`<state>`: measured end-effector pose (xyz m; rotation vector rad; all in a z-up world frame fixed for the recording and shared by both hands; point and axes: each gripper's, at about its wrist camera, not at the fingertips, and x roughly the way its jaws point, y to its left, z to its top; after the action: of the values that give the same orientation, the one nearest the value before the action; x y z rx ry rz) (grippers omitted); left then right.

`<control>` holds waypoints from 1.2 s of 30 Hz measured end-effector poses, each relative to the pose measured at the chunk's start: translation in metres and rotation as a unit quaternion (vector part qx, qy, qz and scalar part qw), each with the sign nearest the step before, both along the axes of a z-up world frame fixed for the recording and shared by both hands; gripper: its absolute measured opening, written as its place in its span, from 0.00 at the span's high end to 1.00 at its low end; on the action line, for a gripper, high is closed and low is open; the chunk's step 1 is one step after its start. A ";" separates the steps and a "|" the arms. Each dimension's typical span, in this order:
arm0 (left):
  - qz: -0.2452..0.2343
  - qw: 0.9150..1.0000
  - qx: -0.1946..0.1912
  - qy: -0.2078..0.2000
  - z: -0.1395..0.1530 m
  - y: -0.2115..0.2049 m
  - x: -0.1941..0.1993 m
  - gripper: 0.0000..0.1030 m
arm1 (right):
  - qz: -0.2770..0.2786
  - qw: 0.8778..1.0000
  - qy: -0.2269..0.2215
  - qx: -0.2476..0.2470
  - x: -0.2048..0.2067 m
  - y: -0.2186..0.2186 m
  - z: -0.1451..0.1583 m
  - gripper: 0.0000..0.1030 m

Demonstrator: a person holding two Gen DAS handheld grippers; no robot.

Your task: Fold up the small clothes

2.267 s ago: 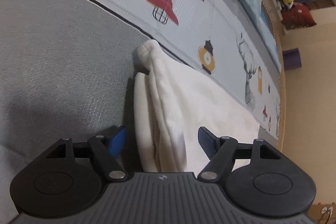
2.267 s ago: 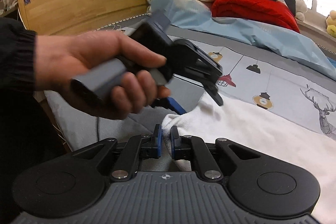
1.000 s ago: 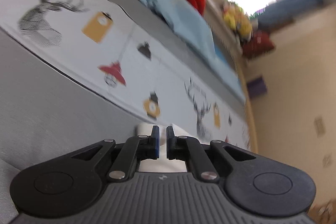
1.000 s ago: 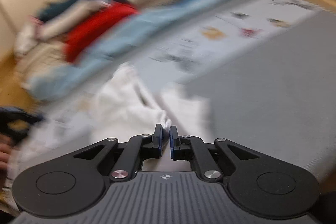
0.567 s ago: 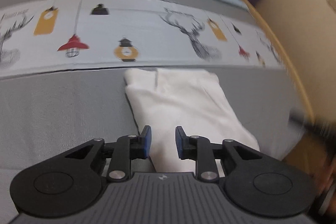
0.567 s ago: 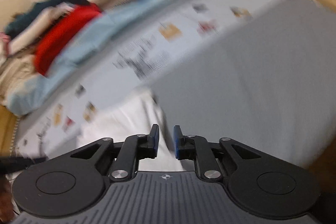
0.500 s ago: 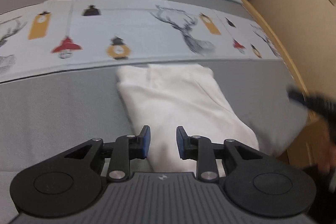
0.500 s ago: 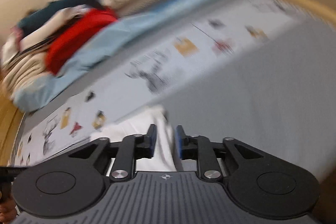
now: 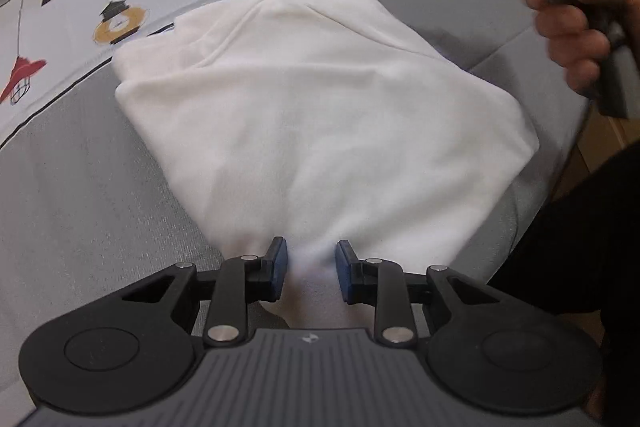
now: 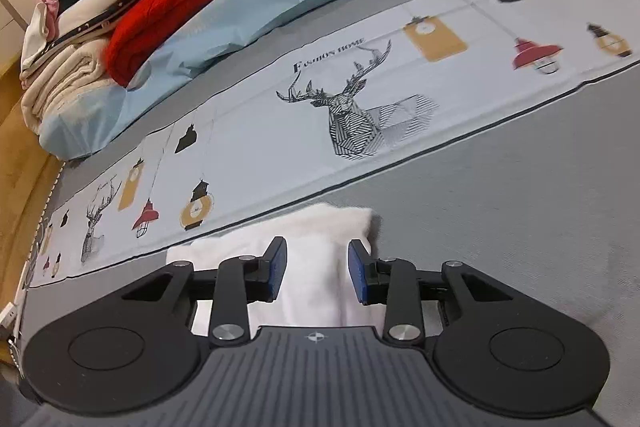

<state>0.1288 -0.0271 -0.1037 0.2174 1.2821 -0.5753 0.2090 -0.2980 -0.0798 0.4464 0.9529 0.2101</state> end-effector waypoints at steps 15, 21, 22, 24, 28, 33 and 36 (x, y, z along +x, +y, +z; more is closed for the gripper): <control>0.018 0.999 -0.032 0.015 0.008 0.011 0.007 0.72 | -0.013 0.998 -0.040 0.042 0.013 0.007 -0.003 0.97; 0.012 1.000 -0.026 0.013 0.010 0.007 0.003 0.70 | -0.079 0.993 0.076 -0.042 0.015 -0.009 -0.041 0.95; 0.014 0.999 -0.030 0.015 0.011 0.009 0.003 0.69 | -0.088 0.992 0.067 -0.063 0.014 -0.010 -0.037 0.93; 0.021 0.999 -0.041 0.019 0.012 0.013 0.008 0.68 | -0.093 0.993 0.026 -0.064 0.008 -0.015 -0.022 0.92; 0.069 0.995 -0.076 -0.003 0.025 0.031 0.018 0.68 | -0.024 0.998 -0.053 -0.009 0.000 -0.003 0.000 0.89; 0.124 0.987 -0.097 -0.025 0.030 0.043 0.032 0.68 | 0.062 0.996 -0.047 0.036 0.006 0.025 -0.007 0.76; 0.139 0.985 -0.097 -0.034 0.031 0.046 0.037 0.68 | 0.097 0.994 -0.017 0.040 0.015 0.043 -0.015 0.76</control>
<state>0.1659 0.0188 -0.0731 -0.1017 1.1572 -0.4445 0.2240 -0.2553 -0.0948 0.4221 0.9571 0.4328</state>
